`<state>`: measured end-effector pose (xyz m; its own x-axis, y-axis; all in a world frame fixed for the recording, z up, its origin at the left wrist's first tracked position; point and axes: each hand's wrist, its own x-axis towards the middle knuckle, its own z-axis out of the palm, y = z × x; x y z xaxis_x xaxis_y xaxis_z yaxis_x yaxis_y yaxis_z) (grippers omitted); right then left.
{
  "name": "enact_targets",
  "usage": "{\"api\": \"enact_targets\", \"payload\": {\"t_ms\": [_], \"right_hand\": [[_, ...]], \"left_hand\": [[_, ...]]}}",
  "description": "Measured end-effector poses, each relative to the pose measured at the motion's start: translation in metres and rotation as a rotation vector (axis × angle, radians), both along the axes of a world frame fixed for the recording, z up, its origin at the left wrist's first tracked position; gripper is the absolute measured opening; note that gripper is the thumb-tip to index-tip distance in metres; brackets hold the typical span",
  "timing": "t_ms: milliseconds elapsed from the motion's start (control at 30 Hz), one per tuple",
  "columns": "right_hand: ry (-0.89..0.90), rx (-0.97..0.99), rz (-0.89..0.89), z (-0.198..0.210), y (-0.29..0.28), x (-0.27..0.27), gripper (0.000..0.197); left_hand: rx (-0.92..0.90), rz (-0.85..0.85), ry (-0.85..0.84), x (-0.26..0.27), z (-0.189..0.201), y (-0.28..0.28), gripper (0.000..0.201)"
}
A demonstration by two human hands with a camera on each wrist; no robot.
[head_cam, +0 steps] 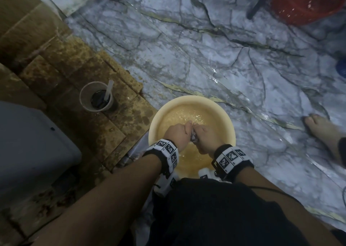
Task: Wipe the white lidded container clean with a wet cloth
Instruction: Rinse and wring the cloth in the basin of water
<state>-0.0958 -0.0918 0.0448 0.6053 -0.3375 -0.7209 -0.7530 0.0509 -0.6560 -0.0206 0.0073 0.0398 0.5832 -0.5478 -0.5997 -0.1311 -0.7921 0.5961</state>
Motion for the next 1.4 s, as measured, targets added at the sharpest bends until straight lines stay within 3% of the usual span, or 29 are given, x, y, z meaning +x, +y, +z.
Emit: {"api": "enact_targets", "payload": {"t_ms": [67, 133, 200, 267, 400, 567, 633, 767, 967, 1067, 1200, 1300, 1367, 1400], "right_hand": [[-0.019, -0.059, -0.001, -0.003, 0.002, 0.000, 0.046], [-0.149, -0.279, 0.083, -0.007, 0.003, -0.003, 0.047], [-0.304, -0.448, 0.151, -0.009, 0.007, -0.005, 0.041], [-0.396, -0.525, 0.202, -0.006, 0.012, -0.002, 0.041], [-0.386, -0.563, 0.205, -0.005, 0.019, 0.005, 0.043], [-0.257, -0.560, 0.200, 0.005, 0.011, 0.021, 0.050], [-0.186, -0.532, 0.203, 0.007, 0.007, 0.025, 0.044], [-0.086, -0.389, 0.126, 0.009, 0.005, 0.029, 0.042], [0.139, 0.055, 0.007, 0.010, -0.001, 0.027, 0.049], [-0.050, -0.149, 0.037, 0.006, 0.001, 0.022, 0.043], [-0.347, -0.440, 0.230, 0.003, 0.008, 0.006, 0.055], [-0.425, -0.609, 0.361, -0.003, 0.018, 0.000, 0.062], [-0.421, -0.651, 0.270, -0.002, 0.022, 0.002, 0.065], [-0.402, -0.639, 0.211, 0.002, 0.023, 0.005, 0.066]], "left_hand": [[0.008, 0.038, 0.045, 0.001, 0.001, 0.000, 0.062], [0.025, 0.078, 0.100, 0.006, 0.002, -0.002, 0.061], [0.065, 0.039, 0.126, 0.011, 0.008, -0.004, 0.046], [0.087, 0.110, 0.161, 0.015, 0.017, -0.005, 0.035], [0.121, 0.094, 0.149, 0.017, 0.027, -0.008, 0.050], [0.112, 0.088, 0.147, 0.015, 0.028, -0.010, 0.038], [0.097, 0.052, 0.144, 0.017, 0.027, -0.009, 0.029], [0.016, 0.056, 0.111, 0.017, 0.028, -0.004, 0.046], [0.042, -0.085, -0.009, 0.012, 0.024, 0.000, 0.031], [0.137, -0.039, 0.018, 0.018, 0.021, 0.003, 0.037], [0.049, 0.308, 0.322, 0.026, 0.016, 0.002, 0.054], [0.034, 0.140, 0.312, 0.025, 0.027, -0.003, 0.025], [0.007, 0.161, 0.320, 0.021, 0.033, -0.008, 0.017], [0.010, 0.148, 0.284, 0.019, 0.032, -0.010, 0.023]]}}
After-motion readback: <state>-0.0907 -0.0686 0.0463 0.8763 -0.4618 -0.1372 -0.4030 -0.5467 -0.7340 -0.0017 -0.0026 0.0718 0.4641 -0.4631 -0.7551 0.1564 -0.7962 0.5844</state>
